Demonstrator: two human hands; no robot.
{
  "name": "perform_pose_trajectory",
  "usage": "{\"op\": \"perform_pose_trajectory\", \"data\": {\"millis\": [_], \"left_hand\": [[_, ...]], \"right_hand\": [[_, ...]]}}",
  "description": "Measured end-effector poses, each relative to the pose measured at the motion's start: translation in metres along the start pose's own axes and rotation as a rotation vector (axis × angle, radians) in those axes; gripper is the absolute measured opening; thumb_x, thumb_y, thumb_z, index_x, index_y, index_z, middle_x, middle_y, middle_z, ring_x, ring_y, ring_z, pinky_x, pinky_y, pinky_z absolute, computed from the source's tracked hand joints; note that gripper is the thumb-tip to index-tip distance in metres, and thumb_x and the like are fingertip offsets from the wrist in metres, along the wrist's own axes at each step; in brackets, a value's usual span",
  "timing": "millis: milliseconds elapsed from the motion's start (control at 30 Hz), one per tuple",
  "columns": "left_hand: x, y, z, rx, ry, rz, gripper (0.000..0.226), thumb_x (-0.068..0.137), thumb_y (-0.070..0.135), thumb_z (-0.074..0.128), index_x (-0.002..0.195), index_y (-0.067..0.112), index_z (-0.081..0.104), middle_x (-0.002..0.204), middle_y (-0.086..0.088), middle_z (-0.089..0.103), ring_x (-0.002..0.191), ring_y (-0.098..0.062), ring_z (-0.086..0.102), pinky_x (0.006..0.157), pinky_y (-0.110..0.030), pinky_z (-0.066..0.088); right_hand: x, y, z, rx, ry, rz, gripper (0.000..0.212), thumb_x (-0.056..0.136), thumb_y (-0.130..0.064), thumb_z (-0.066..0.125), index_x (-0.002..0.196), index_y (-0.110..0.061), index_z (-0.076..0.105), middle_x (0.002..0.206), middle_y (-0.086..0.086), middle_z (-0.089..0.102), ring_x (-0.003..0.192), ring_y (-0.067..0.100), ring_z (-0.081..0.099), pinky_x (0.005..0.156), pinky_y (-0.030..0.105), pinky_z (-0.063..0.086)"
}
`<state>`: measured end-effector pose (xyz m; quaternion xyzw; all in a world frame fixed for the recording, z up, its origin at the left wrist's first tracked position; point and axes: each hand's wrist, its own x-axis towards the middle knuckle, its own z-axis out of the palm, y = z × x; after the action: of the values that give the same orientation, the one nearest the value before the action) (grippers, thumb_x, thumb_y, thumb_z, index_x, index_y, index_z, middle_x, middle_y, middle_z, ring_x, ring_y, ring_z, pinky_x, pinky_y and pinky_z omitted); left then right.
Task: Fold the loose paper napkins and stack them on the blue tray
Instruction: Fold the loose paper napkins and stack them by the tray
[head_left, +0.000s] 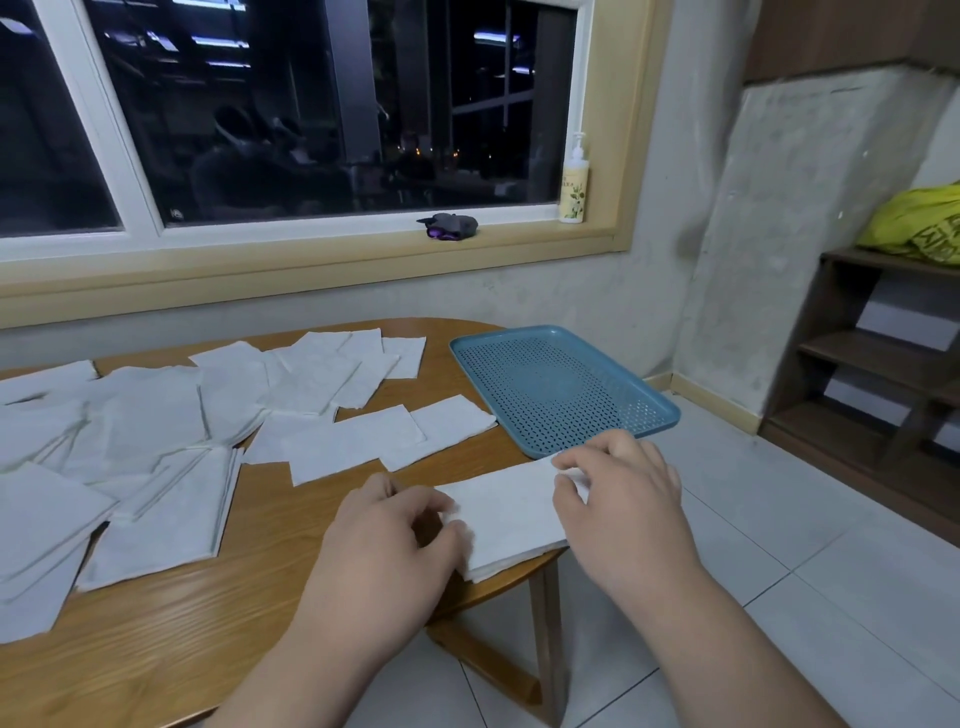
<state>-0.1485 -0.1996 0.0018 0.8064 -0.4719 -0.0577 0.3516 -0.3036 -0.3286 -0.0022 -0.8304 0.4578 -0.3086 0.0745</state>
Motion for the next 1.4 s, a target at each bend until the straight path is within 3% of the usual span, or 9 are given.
{"op": "perform_pose_trajectory", "data": {"millis": [100, 400, 700, 867, 1033, 1200, 1400], "left_hand": [[-0.008, -0.011, -0.015, -0.009, 0.04, 0.003, 0.012, 0.086, 0.05, 0.061, 0.094, 0.044, 0.067, 0.091, 0.02, 0.048, 0.098, -0.003, 0.049, 0.084, -0.026, 0.046], [-0.018, -0.072, -0.071, 0.143, 0.177, 0.005, 0.018, 0.086, 0.047, 0.06, 0.098, 0.038, 0.07, 0.093, 0.021, 0.05, 0.101, -0.005, 0.049, 0.088, -0.029, 0.044], [-0.029, -0.115, -0.106, 0.22, 0.236, -0.006, 0.024, 0.088, 0.05, 0.055, 0.103, 0.039, 0.07, 0.093, 0.022, 0.049, 0.098, -0.003, 0.044, 0.087, -0.025, 0.039], [-0.041, -0.124, -0.117, 0.192, 0.269, -0.006, 0.022, 0.087, 0.051, 0.057, 0.101, 0.04, 0.07, 0.093, 0.024, 0.049, 0.098, -0.001, 0.044, 0.087, -0.023, 0.037], [-0.063, -0.129, -0.121, 0.162, 0.249, -0.008, 0.038, 0.078, 0.059, 0.043, 0.096, 0.04, 0.071, 0.092, 0.026, 0.049, 0.098, -0.002, 0.046, 0.089, -0.031, 0.042], [-0.088, -0.126, -0.123, 0.174, 0.255, 0.029, 0.039, 0.078, 0.059, 0.043, 0.092, 0.039, 0.073, 0.09, 0.025, 0.05, 0.094, -0.002, 0.048, 0.082, -0.033, 0.045], [-0.112, -0.132, -0.128, 0.196, 0.279, 0.106, 0.029, 0.081, 0.054, 0.049, 0.088, 0.038, 0.072, 0.088, 0.022, 0.051, 0.088, -0.007, 0.052, 0.076, -0.038, 0.049]], "right_hand": [[-0.004, -0.025, -0.003, 0.022, -0.045, -0.078, 0.023, 0.095, -0.034, 0.052, 0.112, -0.035, 0.068, 0.109, -0.016, 0.052, 0.109, 0.008, 0.04, 0.1, 0.03, 0.032], [0.003, -0.125, 0.027, -0.01, -0.237, -0.335, 0.032, 0.1, -0.035, 0.042, 0.126, -0.031, 0.061, 0.122, -0.01, 0.054, 0.118, 0.014, 0.041, 0.105, 0.035, 0.035], [0.033, -0.197, 0.096, -0.16, -0.417, -0.324, 0.037, 0.1, -0.035, 0.044, 0.13, -0.023, 0.061, 0.125, 0.001, 0.059, 0.116, 0.024, 0.049, 0.099, 0.04, 0.042], [0.032, -0.205, 0.106, -0.245, -0.372, -0.309, 0.026, 0.1, -0.028, 0.044, 0.115, -0.025, 0.066, 0.111, -0.002, 0.062, 0.105, 0.022, 0.052, 0.092, 0.037, 0.04], [-0.007, -0.197, 0.094, -0.167, -0.317, -0.296, 0.022, 0.101, -0.024, 0.042, 0.112, -0.027, 0.061, 0.11, -0.005, 0.057, 0.102, 0.018, 0.049, 0.088, 0.034, 0.038], [-0.059, -0.19, 0.067, -0.015, -0.286, -0.217, 0.024, 0.1, -0.038, 0.042, 0.117, -0.035, 0.059, 0.115, -0.015, 0.055, 0.11, 0.01, 0.046, 0.099, 0.032, 0.037], [-0.086, -0.191, 0.059, -0.017, -0.291, -0.251, 0.033, 0.097, -0.055, 0.041, 0.117, -0.037, 0.059, 0.118, -0.019, 0.049, 0.117, 0.007, 0.038, 0.103, 0.031, 0.029]]}}
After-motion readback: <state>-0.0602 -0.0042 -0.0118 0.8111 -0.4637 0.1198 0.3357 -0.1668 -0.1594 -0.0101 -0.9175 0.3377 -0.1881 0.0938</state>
